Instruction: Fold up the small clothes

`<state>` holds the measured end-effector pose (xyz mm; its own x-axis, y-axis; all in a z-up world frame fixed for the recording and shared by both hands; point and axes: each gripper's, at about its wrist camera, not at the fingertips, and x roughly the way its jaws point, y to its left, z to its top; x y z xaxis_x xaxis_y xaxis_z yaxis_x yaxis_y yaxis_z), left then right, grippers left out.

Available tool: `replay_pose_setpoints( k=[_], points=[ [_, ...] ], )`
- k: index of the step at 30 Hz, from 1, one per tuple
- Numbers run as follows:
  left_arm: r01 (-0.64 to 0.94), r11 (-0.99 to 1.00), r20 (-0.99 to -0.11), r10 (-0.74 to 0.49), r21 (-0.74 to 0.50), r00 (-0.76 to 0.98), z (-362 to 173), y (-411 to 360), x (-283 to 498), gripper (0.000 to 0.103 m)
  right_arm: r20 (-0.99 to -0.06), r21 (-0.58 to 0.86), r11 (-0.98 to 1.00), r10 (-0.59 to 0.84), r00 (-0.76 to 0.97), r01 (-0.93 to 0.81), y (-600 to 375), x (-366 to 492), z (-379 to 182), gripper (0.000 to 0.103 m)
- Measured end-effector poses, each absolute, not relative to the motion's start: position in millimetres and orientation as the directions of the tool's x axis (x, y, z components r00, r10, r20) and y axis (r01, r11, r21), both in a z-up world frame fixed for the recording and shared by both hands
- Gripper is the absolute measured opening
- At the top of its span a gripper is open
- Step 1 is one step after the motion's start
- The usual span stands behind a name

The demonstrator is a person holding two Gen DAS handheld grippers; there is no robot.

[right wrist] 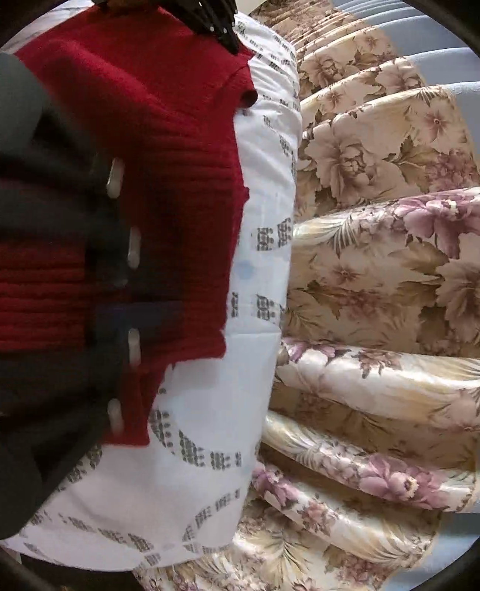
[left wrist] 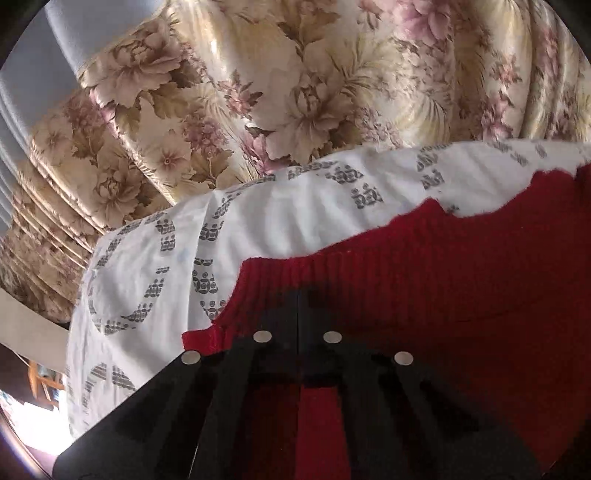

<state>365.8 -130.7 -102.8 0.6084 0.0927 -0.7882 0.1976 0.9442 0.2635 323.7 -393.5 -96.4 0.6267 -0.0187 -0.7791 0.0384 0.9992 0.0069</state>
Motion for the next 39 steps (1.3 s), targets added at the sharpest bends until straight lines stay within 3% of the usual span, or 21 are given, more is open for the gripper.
replay_pose_setpoints(
  k=[7, 8, 10, 11, 12, 13, 14, 20, 22, 24, 25, 26, 39],
  points=[
    [0.095, 0.977, -0.733, 0.077, 0.19, 0.676, -83, -103, 363, 0.0, -0.71, 0.029, 0.998, -0.018, 0.704, 0.055, -400, 315, -76, 0.0],
    [0.104, 0.977, -0.735, 0.066, 0.183, 0.675, -82, -103, 362, 0.0, -0.705, 0.036, 0.998, -0.015, 0.709, 0.056, -402, 315, -73, 0.004],
    [0.19, 0.975, -0.778, -0.029, 0.117, 0.628, -84, -107, 365, 0.0, -0.705, 0.053, 0.997, -0.008, 0.71, 0.063, -408, 317, -70, 0.045],
    [0.218, 0.969, -0.778, -0.048, 0.115, 0.627, -84, -112, 364, 0.016, -0.709, 0.079, 0.995, 0.017, 0.705, 0.055, -409, 318, -71, 0.082],
    [0.226, 0.962, -0.762, -0.029, 0.155, 0.647, -84, -118, 361, 0.055, -0.703, 0.102, 0.994, 0.044, 0.71, 0.038, -409, 318, -71, 0.081],
    [0.239, 0.955, -0.747, -0.028, 0.177, 0.664, -82, -123, 358, 0.072, -0.701, 0.095, 0.995, 0.048, 0.712, 0.026, -406, 319, -71, 0.081],
    [0.252, 0.949, -0.735, -0.034, 0.189, 0.678, -81, -128, 355, 0.079, -0.704, 0.081, 0.997, 0.048, 0.709, 0.014, -400, 321, -73, 0.081],
    [0.268, 0.934, -0.777, 0.016, 0.237, 0.63, -98, -149, 364, 0.078, -0.751, 0.049, 0.999, 0.037, 0.659, 0.001, -383, 333, -89, 0.079],
    [0.274, 0.935, -0.774, 0.002, 0.226, 0.633, -101, -151, 363, 0.066, -0.771, 0.038, 0.999, 0.034, 0.636, -0.008, -379, 338, -99, 0.06],
    [0.3, 0.937, -0.781, -0.05, 0.18, 0.622, -102, -153, 360, 0.02, -0.778, 0.053, 0.998, 0.058, 0.625, -0.026, -376, 339, -105, 0.036],
    [0.299, 0.934, -0.778, -0.039, 0.193, 0.627, -102, -156, 359, 0.003, -0.768, 0.038, 0.999, 0.049, 0.638, -0.031, -374, 338, -104, 0.029],
    [0.297, 0.931, -0.772, -0.025, 0.215, 0.636, -103, -159, 358, 0.003, -0.765, 0.038, 0.999, 0.049, 0.642, -0.032, -374, 337, -104, 0.01],
    [0.15, 0.98, -0.703, -0.013, 0.134, 0.711, -77, -112, 359, 0.002, -0.682, 0.089, 0.996, 0.041, 0.73, 0.027, -400, 330, -80, 0.009]
  ],
)
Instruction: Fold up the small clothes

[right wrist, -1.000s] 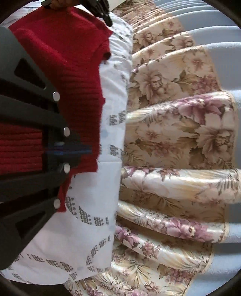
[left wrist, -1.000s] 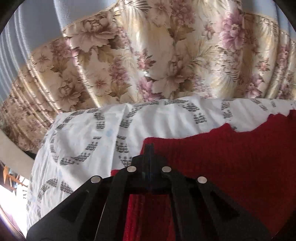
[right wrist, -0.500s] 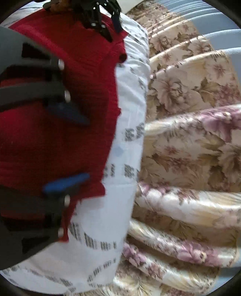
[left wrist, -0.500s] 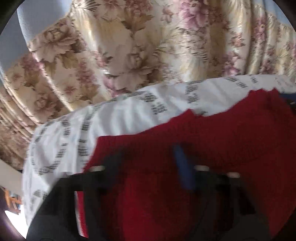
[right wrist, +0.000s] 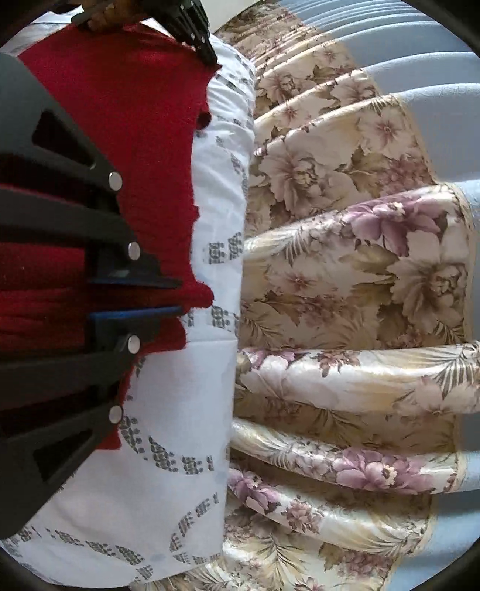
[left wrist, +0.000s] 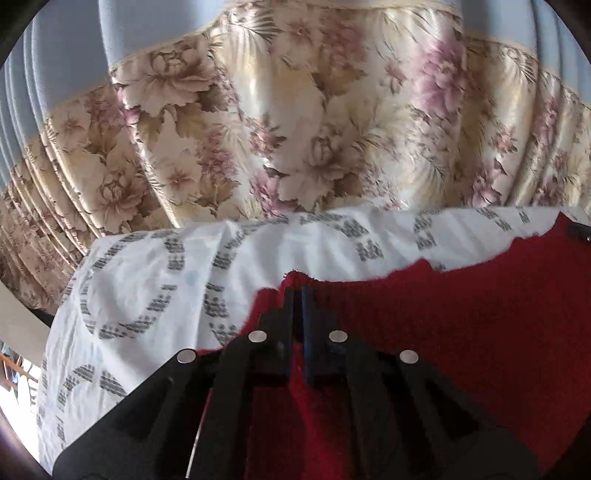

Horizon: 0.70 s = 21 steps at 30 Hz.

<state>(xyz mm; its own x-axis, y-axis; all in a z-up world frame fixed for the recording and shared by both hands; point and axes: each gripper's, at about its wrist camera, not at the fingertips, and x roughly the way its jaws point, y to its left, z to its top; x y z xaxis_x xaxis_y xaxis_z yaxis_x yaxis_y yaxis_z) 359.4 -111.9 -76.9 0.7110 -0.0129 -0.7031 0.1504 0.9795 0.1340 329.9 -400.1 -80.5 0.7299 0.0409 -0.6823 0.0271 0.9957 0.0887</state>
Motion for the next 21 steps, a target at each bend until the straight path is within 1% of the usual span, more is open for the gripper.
replay_pose_setpoints(
  k=[2, 4, 5, 6, 7, 8, 9, 10, 11, 14, 16, 18, 19, 21],
  points=[
    [0.144, 0.979, -0.723, 0.005, 0.145, 0.691, -80, -115, 368, 0.003, -0.698, 0.07, 0.997, 0.02, 0.716, 0.04, -398, 337, -83, 0.009],
    [0.132, 0.981, -0.755, 0.021, 0.143, 0.656, -88, -115, 377, 0.009, -0.73, 0.056, 0.996, -0.007, 0.684, 0.07, -399, 347, -90, 0.009],
    [0.108, 0.983, -0.769, 0.048, 0.151, 0.638, -95, -114, 382, 0.023, -0.745, 0.038, 0.995, -0.033, 0.666, 0.092, -399, 351, -95, 0.01],
    [0.091, 0.982, -0.775, 0.074, 0.168, 0.627, -99, -113, 385, 0.042, -0.76, 0.019, 0.994, -0.055, 0.647, 0.107, -400, 353, -99, 0.013],
    [0.07, 0.978, -0.775, 0.11, 0.195, 0.622, -102, -113, 388, 0.048, -0.782, -0.003, 0.991, -0.084, 0.617, 0.131, -401, 357, -106, 0.019],
    [0.047, 0.978, -0.769, 0.131, 0.204, 0.625, -100, -111, 389, 0.061, -0.789, -0.009, 0.99, -0.095, 0.607, 0.143, -403, 359, -109, 0.033],
    [0.038, 0.978, -0.767, 0.137, 0.206, 0.627, -99, -109, 388, 0.074, -0.789, -0.02, 0.988, -0.11, 0.604, 0.154, -404, 359, -109, 0.043],
    [0.04, 0.977, -0.769, 0.139, 0.209, 0.624, -98, -108, 389, 0.076, -0.791, -0.032, 0.986, -0.126, 0.599, 0.166, -407, 359, -107, 0.048],
    [0.038, 0.977, -0.77, 0.142, 0.211, 0.622, -97, -106, 389, 0.077, -0.79, -0.034, 0.984, -0.135, 0.598, 0.177, -409, 357, -104, 0.062],
    [0.045, 0.982, -0.763, 0.115, 0.185, 0.636, -84, -98, 380, 0.079, -0.747, -0.001, 0.979, -0.135, 0.651, 0.202, -424, 335, -82, 0.062],
    [0.041, 0.986, -0.74, 0.093, 0.16, 0.666, -67, -90, 366, 0.081, -0.719, 0.003, 0.98, -0.138, 0.682, 0.201, -434, 314, -65, 0.062],
    [0.045, 0.989, -0.708, 0.068, 0.14, 0.703, -47, -81, 345, 0.087, -0.708, 0.014, 0.981, -0.126, 0.695, 0.192, -441, 298, -58, 0.062],
    [0.049, 0.989, -0.696, 0.064, 0.141, 0.715, -41, -81, 336, 0.088, -0.71, 0.034, 0.986, -0.092, 0.698, 0.165, -442, 289, -56, 0.062],
    [0.061, 0.989, -0.681, 0.047, 0.134, 0.731, -33, -80, 314, 0.09, -0.715, 0.038, 0.99, -0.07, 0.696, 0.139, -441, 273, -56, 0.062]
  ],
)
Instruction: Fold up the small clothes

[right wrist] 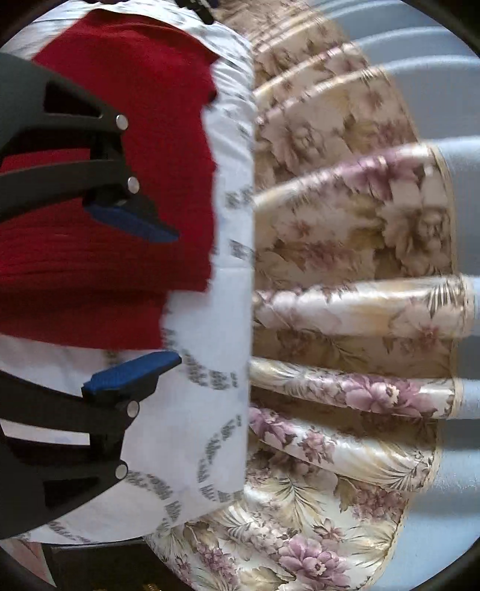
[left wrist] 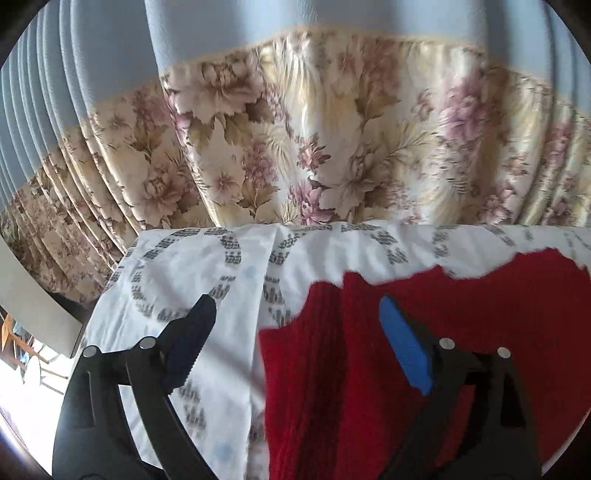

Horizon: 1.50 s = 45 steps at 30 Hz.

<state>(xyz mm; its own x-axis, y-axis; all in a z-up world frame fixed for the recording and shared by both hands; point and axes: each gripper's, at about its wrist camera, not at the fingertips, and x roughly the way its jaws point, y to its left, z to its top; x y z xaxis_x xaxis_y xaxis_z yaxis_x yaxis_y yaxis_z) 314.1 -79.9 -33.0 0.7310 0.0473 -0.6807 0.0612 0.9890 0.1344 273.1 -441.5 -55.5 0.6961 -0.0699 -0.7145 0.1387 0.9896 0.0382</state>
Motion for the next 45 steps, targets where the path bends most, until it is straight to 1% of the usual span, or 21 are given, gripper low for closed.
replay_pose_setpoints(
  k=[1, 3, 7, 10, 14, 16, 18, 19, 20, 26, 28, 29, 31, 32, 33, 34, 36, 38, 40, 42, 45],
  points=[
    [0.067, 0.99, -0.67, 0.034, 0.124, 0.741, -31, -79, 300, 0.09, -0.711, 0.054, 0.989, -0.058, 0.7, 0.136, -441, 262, -56, 0.063],
    [0.072, 0.988, -0.656, 0.033, 0.133, 0.754, -30, -80, 280, 0.091, -0.705, 0.082, 0.985, -0.049, 0.707, 0.151, -443, 245, -58, 0.07],
    [0.062, 0.988, -0.626, 0.043, 0.145, 0.779, -37, -82, 241, 0.092, -0.709, 0.111, 0.978, -0.045, 0.704, 0.175, -441, 214, -76, 0.071],
    [0.048, 0.988, -0.619, 0.053, 0.146, 0.783, -50, -81, 228, 0.092, -0.702, 0.084, 0.983, -0.057, 0.71, 0.162, -431, 200, -87, 0.071],
    [-0.007, 0.988, -0.649, 0.106, 0.153, 0.754, -66, -71, 233, 0.091, -0.709, 0.005, 0.991, -0.093, 0.699, 0.137, -413, 188, -102, 0.07],
    [-0.018, 0.99, -0.679, 0.108, 0.139, 0.726, -76, -64, 238, 0.09, -0.724, -0.007, 0.993, -0.087, 0.684, 0.119, -408, 188, -111, 0.055],
    [-0.022, 0.992, -0.697, 0.103, 0.124, 0.71, -85, -60, 240, 0.085, -0.713, 0.011, 0.993, -0.073, 0.697, 0.114, -408, 184, -114, 0.025],
    [-0.02, 0.994, -0.71, 0.09, 0.107, 0.698, -91, -57, 241, 0.085, -0.703, 0.0, 0.992, -0.091, 0.705, 0.129, -407, 181, -113, 0.014],
    [-0.026, 0.995, -0.718, 0.085, 0.093, 0.691, -96, -54, 241, 0.085, -0.689, -0.011, 0.989, -0.115, 0.715, 0.148, -409, 178, -111, 0.011],
    [-0.112, 0.994, -0.718, 0.076, -0.003, 0.692, -98, -30, 240, 0.084, -0.68, -0.012, 0.975, -0.171, 0.713, 0.223, -424, 169, -110, 0.01],
    [-0.127, 0.992, -0.712, 0.089, 0.001, 0.697, -98, -29, 238, 0.084, -0.69, -0.011, 0.974, -0.171, 0.703, 0.226, -425, 170, -112, 0.01],
    [-0.124, 0.992, -0.713, 0.094, 0.01, 0.695, -98, -30, 239, 0.084, -0.693, -0.005, 0.974, -0.166, 0.702, 0.226, -425, 171, -114, 0.011],
    [-0.115, 0.993, -0.709, 0.09, 0.013, 0.699, -98, -32, 238, 0.083, -0.685, -0.012, 0.975, -0.168, 0.709, 0.22, -422, 172, -114, 0.022],
    [-0.104, 0.995, -0.707, 0.075, 0.002, 0.703, -97, -31, 238, 0.081, -0.681, -0.015, 0.977, -0.166, 0.713, 0.214, -421, 171, -114, 0.04],
    [-0.096, 0.995, -0.708, 0.062, -0.009, 0.703, -96, -31, 238, 0.08, -0.674, -0.001, 0.977, -0.158, 0.722, 0.212, -422, 169, -113, 0.067],
    [-0.091, 0.996, -0.706, 0.046, -0.026, 0.707, -93, -30, 236, 0.078, -0.664, 0.038, 0.979, -0.127, 0.737, 0.202, -426, 165, -110, 0.076],
    [-0.08, 0.996, -0.68, 0.035, -0.036, 0.732, -80, -31, 230, 0.078, -0.653, 0.101, 0.977, -0.076, 0.753, 0.186, -435, 161, -102, 0.078],
    [-0.059, 0.998, -0.641, 0.034, -0.018, 0.767, -61, -40, 222, 0.08, -0.646, 0.114, 0.974, -0.078, 0.759, 0.198, -443, 160, -94, 0.08],
    [-0.03, 1.0, -0.61, 0.021, -0.005, 0.792, -43, -52, 216, 0.086, -0.653, 0.122, 0.97, -0.08, 0.754, 0.209, -451, 166, -91, 0.084],
    [-0.001, 1.0, -0.604, 0.006, 0.008, 0.797, -34, -67, 218, 0.09, -0.675, 0.132, 0.97, -0.061, 0.735, 0.202, -454, 178, -95, 0.084],
    [0.052, 0.998, -0.625, -0.023, 0.028, 0.781, -31, -97, 227, 0.091, -0.705, 0.144, 0.97, -0.037, 0.708, 0.194, -453, 195, -106, 0.084]
  ],
)
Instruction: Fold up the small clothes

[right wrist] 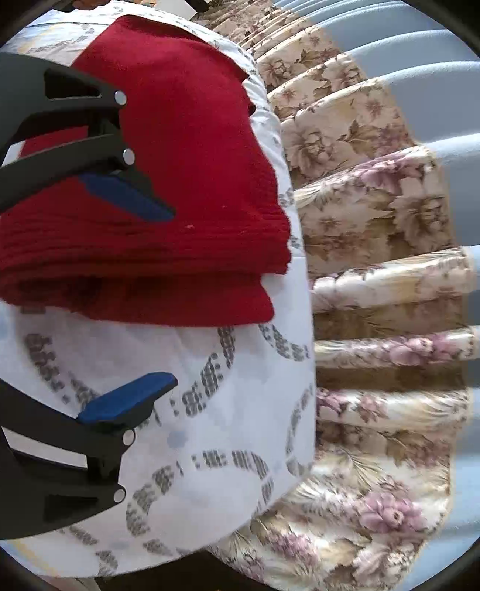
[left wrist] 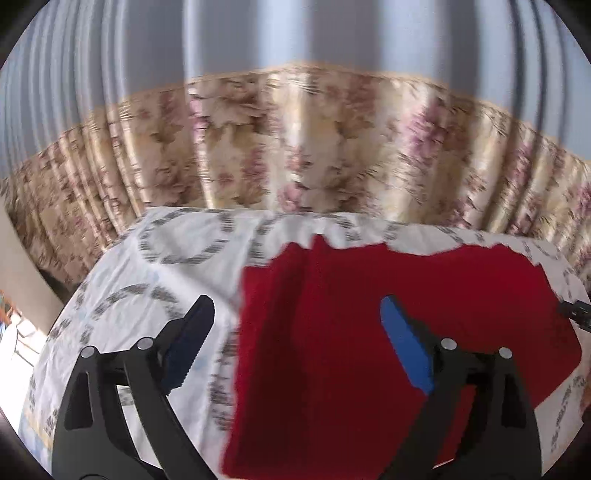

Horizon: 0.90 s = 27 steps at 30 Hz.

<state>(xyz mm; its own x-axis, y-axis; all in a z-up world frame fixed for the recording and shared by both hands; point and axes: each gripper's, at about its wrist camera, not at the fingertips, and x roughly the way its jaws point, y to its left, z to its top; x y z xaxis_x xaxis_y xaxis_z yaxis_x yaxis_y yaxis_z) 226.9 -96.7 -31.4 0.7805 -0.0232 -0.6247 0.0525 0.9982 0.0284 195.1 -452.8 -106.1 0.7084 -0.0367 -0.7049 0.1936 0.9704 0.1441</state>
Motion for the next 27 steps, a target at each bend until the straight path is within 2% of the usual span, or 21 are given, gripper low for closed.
replay_pose_setpoints(
  k=[5, 9, 12, 17, 19, 24, 25, 27],
  points=[
    [0.1, 0.995, -0.648, -0.064, 0.019, 0.759, -42, -132, 234, 0.091, -0.741, 0.172, 0.969, 0.008, 0.672, 0.179, -444, 211, -124, 0.085],
    [0.137, 0.99, -0.664, -0.089, 0.021, 0.742, -54, -155, 235, 0.091, -0.744, 0.169, 0.967, -0.002, 0.668, 0.191, -446, 214, -128, 0.093],
    [0.164, 0.986, -0.669, -0.101, 0.033, 0.737, -59, -173, 235, 0.091, -0.747, 0.192, 0.961, 0.01, 0.664, 0.201, -453, 214, -133, 0.095],
    [0.201, 0.978, -0.676, -0.118, 0.045, 0.727, -67, -200, 233, 0.091, -0.747, 0.18, 0.967, 0.013, 0.665, 0.183, -450, 218, -135, 0.095],
    [0.21, 0.977, -0.681, -0.123, 0.047, 0.722, -70, -209, 235, 0.091, -0.745, 0.183, 0.968, 0.023, 0.667, 0.171, -448, 218, -134, 0.087],
    [0.212, 0.976, -0.698, -0.117, 0.051, 0.706, -79, -229, 242, 0.091, -0.738, 0.224, 0.967, 0.084, 0.67, 0.125, -440, 218, -129, 0.052],
    [0.213, 0.975, -0.701, -0.112, 0.057, 0.704, -80, -233, 243, 0.091, -0.737, 0.211, 0.971, 0.08, 0.671, 0.116, -436, 218, -127, 0.048],
    [0.213, 0.974, -0.705, -0.095, 0.08, 0.702, -84, -241, 245, 0.091, -0.735, 0.191, 0.975, 0.067, 0.675, 0.111, -430, 217, -122, 0.032]
  ],
)
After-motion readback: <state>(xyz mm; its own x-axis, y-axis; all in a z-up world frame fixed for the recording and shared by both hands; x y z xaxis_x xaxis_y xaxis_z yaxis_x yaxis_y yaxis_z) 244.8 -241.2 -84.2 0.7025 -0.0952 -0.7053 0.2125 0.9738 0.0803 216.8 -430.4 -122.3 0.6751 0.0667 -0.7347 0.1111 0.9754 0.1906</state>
